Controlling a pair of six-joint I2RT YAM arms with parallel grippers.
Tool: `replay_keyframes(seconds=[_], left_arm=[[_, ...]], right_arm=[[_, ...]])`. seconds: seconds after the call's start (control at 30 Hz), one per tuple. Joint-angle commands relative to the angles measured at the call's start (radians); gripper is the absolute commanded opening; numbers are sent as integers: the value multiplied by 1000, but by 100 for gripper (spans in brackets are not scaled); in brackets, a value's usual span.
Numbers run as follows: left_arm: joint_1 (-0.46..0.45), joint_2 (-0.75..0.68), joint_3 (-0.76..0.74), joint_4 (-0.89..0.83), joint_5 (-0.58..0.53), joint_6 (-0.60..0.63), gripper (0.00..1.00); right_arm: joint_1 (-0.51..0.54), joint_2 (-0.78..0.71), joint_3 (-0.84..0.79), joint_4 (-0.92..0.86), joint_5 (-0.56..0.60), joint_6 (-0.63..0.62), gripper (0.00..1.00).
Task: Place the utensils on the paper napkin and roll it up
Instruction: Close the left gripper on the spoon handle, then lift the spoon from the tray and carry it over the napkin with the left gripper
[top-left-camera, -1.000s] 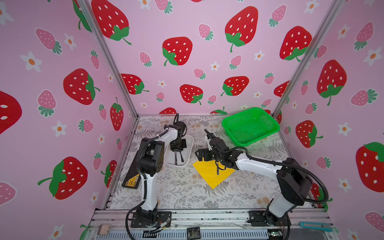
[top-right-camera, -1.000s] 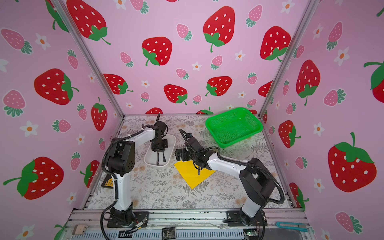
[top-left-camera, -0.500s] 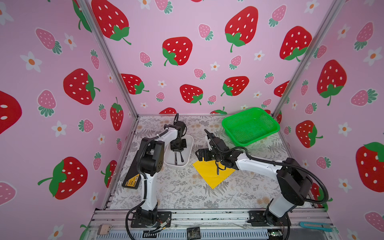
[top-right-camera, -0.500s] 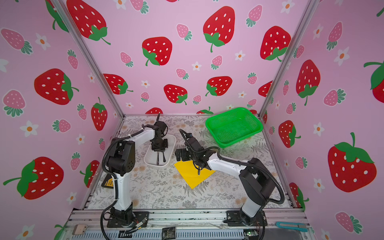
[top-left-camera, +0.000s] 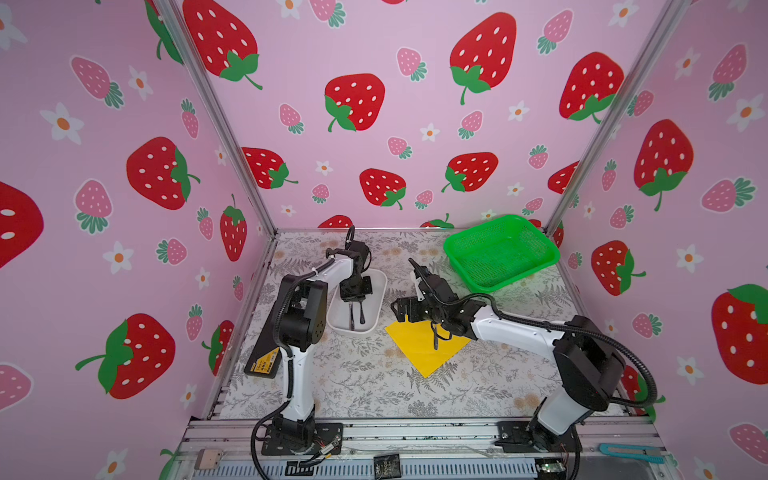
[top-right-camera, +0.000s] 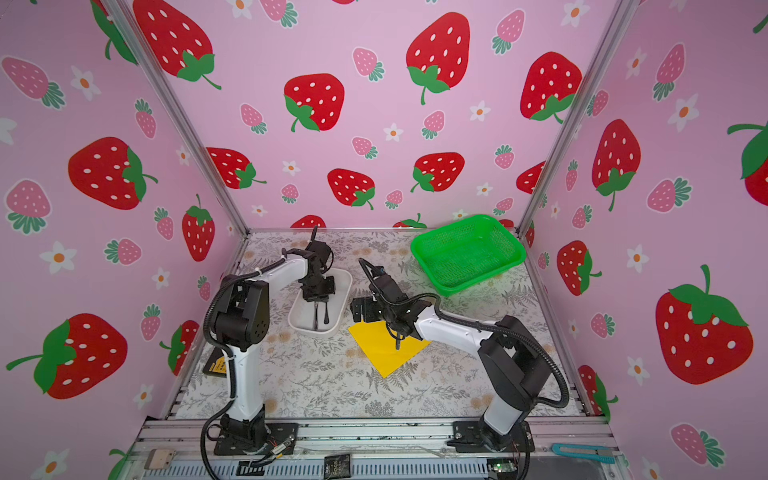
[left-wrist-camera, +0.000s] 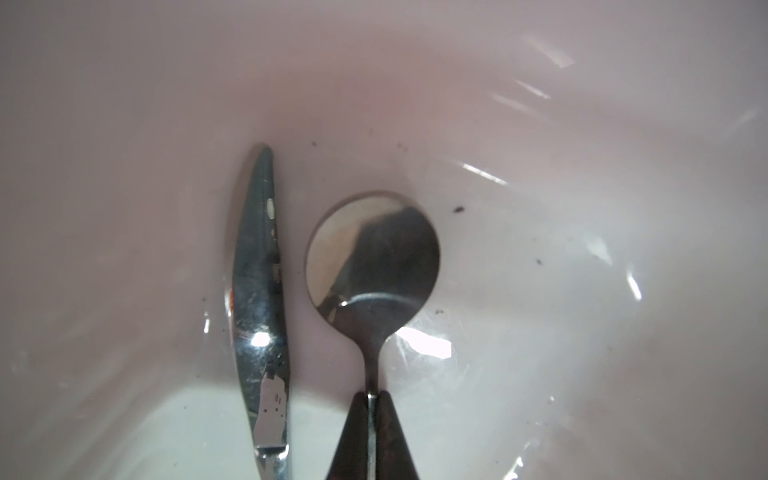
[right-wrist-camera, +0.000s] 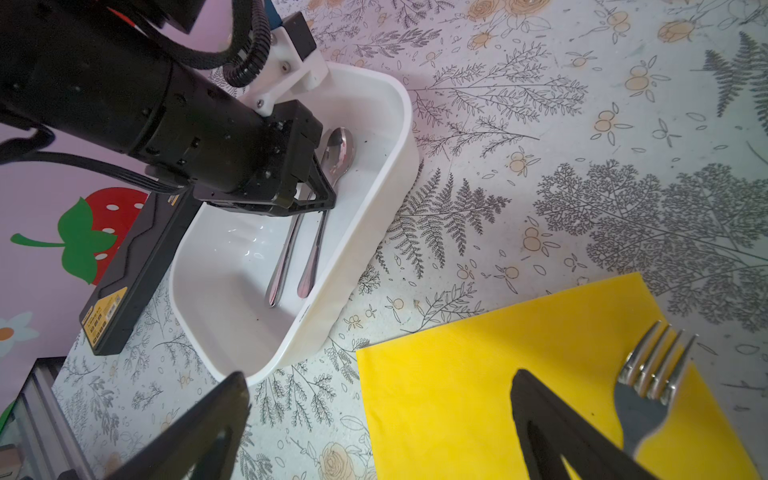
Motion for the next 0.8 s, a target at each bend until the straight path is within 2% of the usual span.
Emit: replay_keyframes(seconds=[0.0, 0.2, 0.5, 0.73, 0.77], left_arm=[[-1, 74, -31, -22, 8, -1, 7], [-9, 56, -51, 15, 2, -28, 7], [-9, 75, -66, 61, 4, -51, 7], [-14, 87, -68, 71, 8, -42, 7], [-14, 90, -67, 66, 6, -39, 2]], right_arm=[[-5, 11, 14, -36, 24, 11, 100], [-12, 4, -1, -74, 68, 62, 100], [-14, -5, 29, -96, 93, 76, 100], [-14, -37, 39, -108, 157, 89, 100], [-14, -41, 38, -109, 164, 93, 100]])
